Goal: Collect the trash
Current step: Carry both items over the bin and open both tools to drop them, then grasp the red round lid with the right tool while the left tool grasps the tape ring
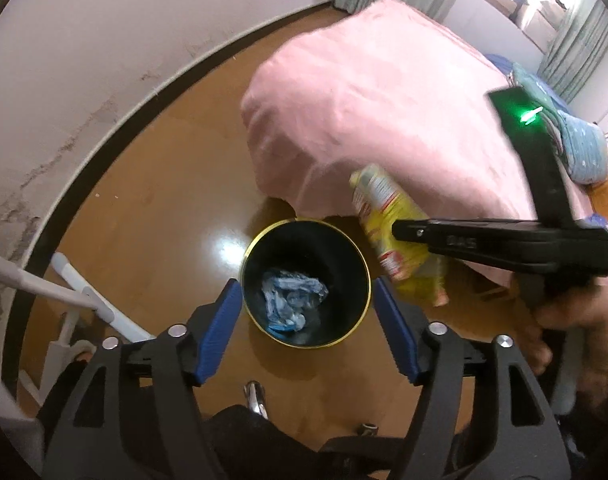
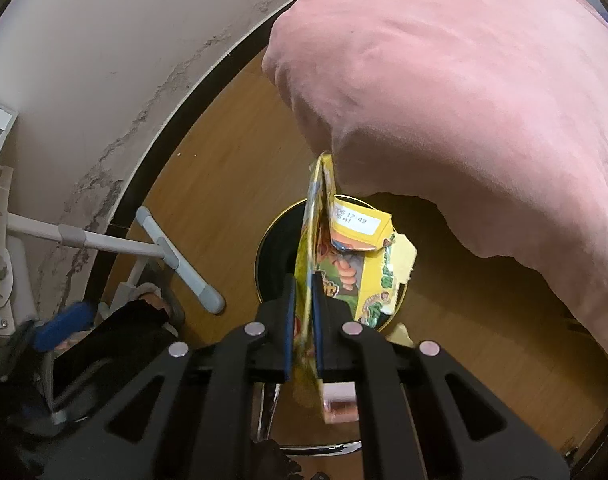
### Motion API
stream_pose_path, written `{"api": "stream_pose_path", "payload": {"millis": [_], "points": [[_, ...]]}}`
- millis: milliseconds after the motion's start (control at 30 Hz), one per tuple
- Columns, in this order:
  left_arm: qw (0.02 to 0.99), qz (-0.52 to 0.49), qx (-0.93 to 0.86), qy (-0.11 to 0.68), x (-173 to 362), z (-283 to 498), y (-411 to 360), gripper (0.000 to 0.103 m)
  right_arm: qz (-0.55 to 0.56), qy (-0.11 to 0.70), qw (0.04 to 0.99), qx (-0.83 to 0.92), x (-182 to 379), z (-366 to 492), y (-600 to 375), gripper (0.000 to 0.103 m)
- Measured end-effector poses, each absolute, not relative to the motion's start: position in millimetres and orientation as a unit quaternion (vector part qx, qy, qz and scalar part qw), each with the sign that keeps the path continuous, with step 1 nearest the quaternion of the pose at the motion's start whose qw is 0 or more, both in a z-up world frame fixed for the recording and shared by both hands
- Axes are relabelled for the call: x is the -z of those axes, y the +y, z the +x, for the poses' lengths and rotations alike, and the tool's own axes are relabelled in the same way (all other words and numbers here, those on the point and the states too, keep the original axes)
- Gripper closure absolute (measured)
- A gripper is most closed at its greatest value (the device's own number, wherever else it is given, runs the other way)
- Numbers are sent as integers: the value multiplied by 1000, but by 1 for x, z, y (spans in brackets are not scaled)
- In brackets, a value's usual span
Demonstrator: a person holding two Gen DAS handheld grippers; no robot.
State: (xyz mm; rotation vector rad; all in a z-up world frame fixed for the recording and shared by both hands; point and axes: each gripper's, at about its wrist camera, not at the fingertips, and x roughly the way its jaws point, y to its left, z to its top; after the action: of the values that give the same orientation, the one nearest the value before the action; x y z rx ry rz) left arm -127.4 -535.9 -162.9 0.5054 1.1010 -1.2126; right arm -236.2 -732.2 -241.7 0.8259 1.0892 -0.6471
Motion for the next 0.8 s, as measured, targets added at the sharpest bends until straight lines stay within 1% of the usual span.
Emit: {"api": "stream_pose_path", "payload": {"millis": [33,100,167,233,267,300,367,433,567,667,800], "points": [[660,219,535,480,154,-126,-530,30,375,496,725,296,242,-235,-733,96],[670,213,534,470,137,-122,-518,26,375,501,722,296,244,-232,-731,96],[679,207,533,460,117,-117,-502,25,372,508,719,296,246,-227,-728,94],[689,201,528,454,98,-112,-486,23,369,512,716,299,246,-223,-728,74],[693,196,527,451,87,-109,-476,23,366,509,718,302,244,-221,-727,45],[697,191,526,449,76,-106,-466,21,356,500,728,305,237,-218,-725,33],[706,175,526,441,50,-98,-437,19,337,484,743,314,221,-213,-721,33],[719,167,520,430,27,-89,-406,14,319,467,759,323,200,-207,-712,33],[773,155,476,390,-18,-58,-324,11,254,448,799,309,155,-179,-670,30],[816,152,409,378,-37,-22,-253,10,207,422,842,264,110,-146,-620,27],[859,99,301,401,-48,36,-140,10,140,390,891,183,57,-102,-543,24]]}}
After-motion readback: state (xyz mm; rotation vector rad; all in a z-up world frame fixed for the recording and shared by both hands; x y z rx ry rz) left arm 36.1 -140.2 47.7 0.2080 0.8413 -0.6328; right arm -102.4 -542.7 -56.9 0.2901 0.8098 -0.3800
